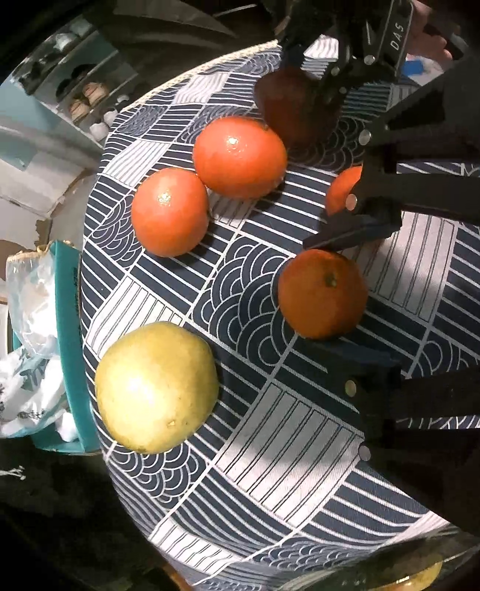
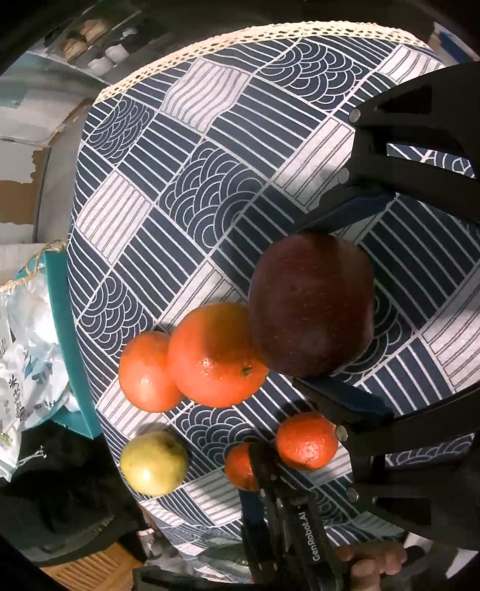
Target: Organize fruits
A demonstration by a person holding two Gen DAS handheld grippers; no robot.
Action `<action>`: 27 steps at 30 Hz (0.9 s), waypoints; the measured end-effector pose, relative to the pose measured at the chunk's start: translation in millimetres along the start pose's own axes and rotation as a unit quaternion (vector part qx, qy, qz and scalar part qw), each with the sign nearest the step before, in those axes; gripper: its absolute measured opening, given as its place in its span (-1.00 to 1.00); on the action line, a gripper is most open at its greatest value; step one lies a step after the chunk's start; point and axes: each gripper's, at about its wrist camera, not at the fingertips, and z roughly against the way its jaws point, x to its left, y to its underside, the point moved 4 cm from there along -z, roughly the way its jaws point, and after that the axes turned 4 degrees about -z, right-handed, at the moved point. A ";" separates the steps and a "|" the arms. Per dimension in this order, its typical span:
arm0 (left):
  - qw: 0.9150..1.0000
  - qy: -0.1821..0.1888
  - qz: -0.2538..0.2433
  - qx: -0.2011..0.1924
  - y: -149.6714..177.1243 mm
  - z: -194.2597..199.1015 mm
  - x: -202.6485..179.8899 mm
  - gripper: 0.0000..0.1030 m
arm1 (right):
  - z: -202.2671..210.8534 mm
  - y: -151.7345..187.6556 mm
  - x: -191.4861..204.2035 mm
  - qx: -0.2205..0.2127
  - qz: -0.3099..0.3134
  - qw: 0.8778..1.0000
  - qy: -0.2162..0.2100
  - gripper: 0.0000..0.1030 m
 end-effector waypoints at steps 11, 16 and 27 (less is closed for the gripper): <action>0.999 -0.020 -0.001 -0.038 4.0 36.0 8.7 -0.10 | 25.9 -5.1 8.1 -0.040 0.009 0.999 0.001 0.46; 0.998 -0.027 0.006 -0.056 3.3 58.4 12.5 -0.10 | 47.2 -13.1 18.0 -0.067 0.022 0.998 0.000 0.46; 0.994 -0.033 0.012 -0.099 6.5 109.8 15.0 -0.10 | 87.2 -22.8 38.3 -0.109 0.039 0.993 -0.010 0.46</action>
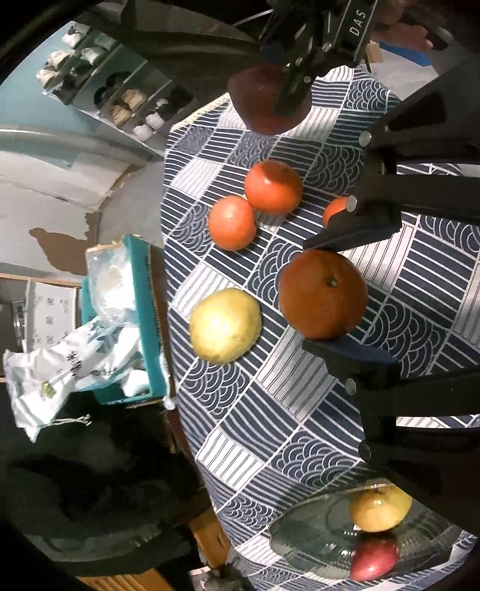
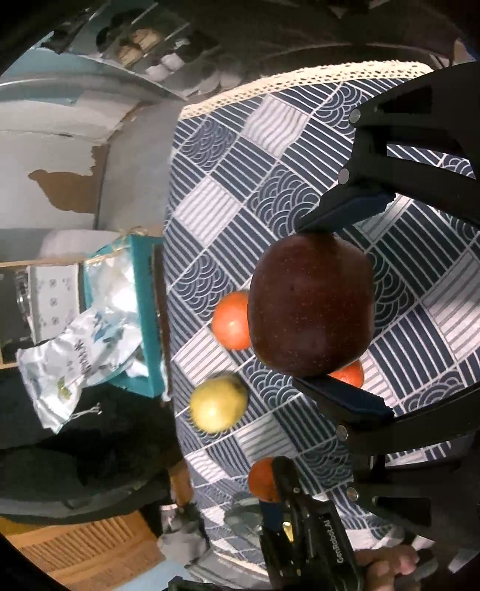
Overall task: Organize fruits
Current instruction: 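Lift the dark red apple with the right tool while the left lifts the tangerine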
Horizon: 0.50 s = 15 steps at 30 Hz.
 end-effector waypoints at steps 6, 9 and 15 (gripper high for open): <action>1.000 -0.001 0.001 -0.020 -1.0 28.3 4.7 -0.10 | 18.5 -9.5 13.1 -0.023 0.011 1.000 -0.010 0.46; 1.000 -0.006 0.001 -0.026 0.5 39.8 8.0 -0.10 | 25.7 -13.5 20.9 -0.032 0.016 0.999 -0.017 0.46; 0.999 -0.015 0.001 -0.046 0.5 65.8 14.2 -0.10 | 38.3 -20.3 33.6 -0.046 0.023 0.998 -0.029 0.46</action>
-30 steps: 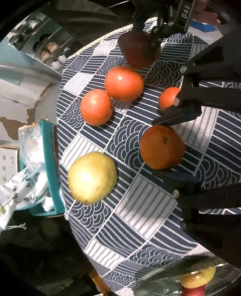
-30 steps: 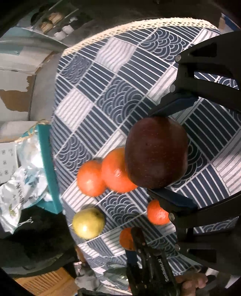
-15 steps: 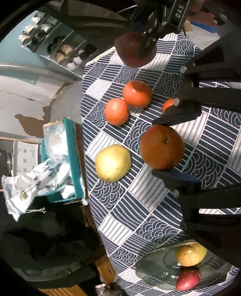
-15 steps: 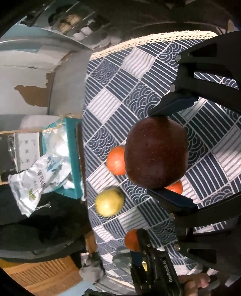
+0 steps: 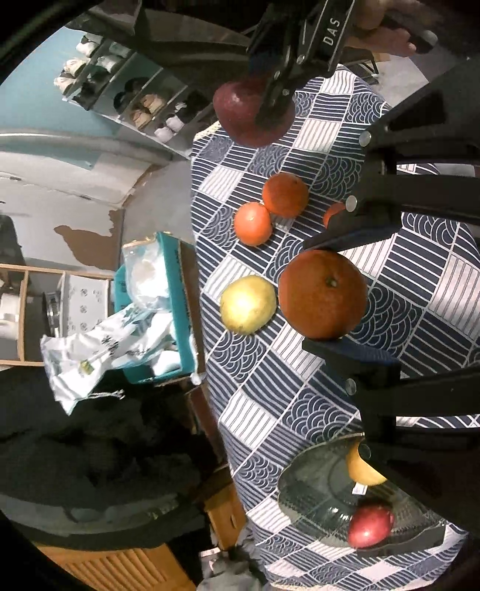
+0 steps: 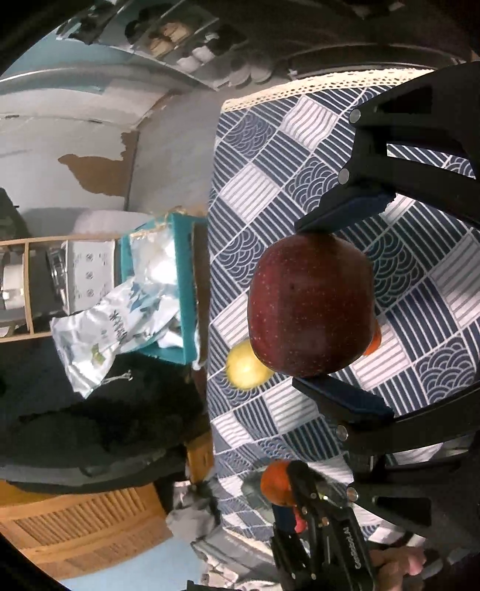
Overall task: Organize fruits
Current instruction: 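Lift the dark red apple with the right tool while the left lifts the tangerine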
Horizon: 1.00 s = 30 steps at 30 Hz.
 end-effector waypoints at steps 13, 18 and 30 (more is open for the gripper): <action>0.999 -0.011 0.005 -0.043 -5.8 53.9 10.6 -0.10 | 23.1 -16.9 32.8 -0.029 0.025 0.999 -0.019 0.46; 0.998 -0.010 0.018 -0.052 -5.8 66.0 19.5 -0.10 | 30.8 -24.7 54.3 -0.038 0.039 0.998 -0.037 0.46; 0.996 -0.037 0.036 -0.076 -0.4 92.3 50.9 -0.10 | 34.4 -38.8 104.6 -0.044 0.068 0.994 -0.071 0.46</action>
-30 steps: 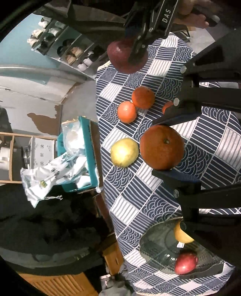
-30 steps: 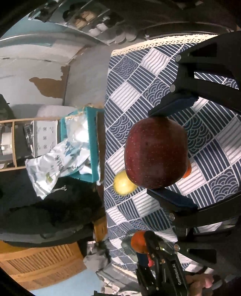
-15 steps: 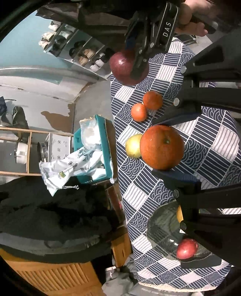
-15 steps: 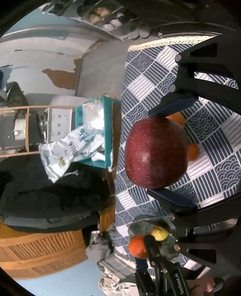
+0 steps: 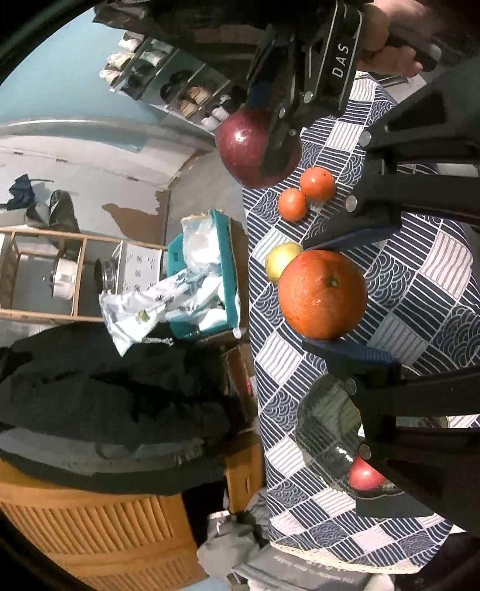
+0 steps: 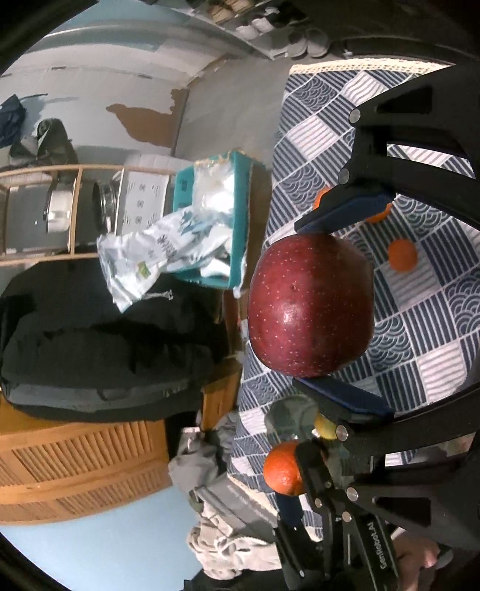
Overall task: Organize fruits
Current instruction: 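Lift the dark red apple with the right tool while the left lifts the tangerine, then carry the apple and tangerine over the glass bowl with both tools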
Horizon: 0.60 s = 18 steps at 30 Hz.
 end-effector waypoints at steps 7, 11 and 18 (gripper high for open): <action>0.999 -0.014 0.030 -0.002 5.7 6.4 34.3 -0.10 | -10.3 -7.1 26.6 0.005 0.012 1.000 -0.017 0.46; 0.999 -0.028 0.046 -0.002 10.5 9.4 54.2 -0.10 | -17.5 -10.1 41.4 0.010 0.019 0.999 -0.028 0.46; 0.996 -0.052 0.067 0.007 22.8 6.4 85.6 -0.10 | -38.4 -11.5 71.5 0.024 0.030 0.998 -0.049 0.46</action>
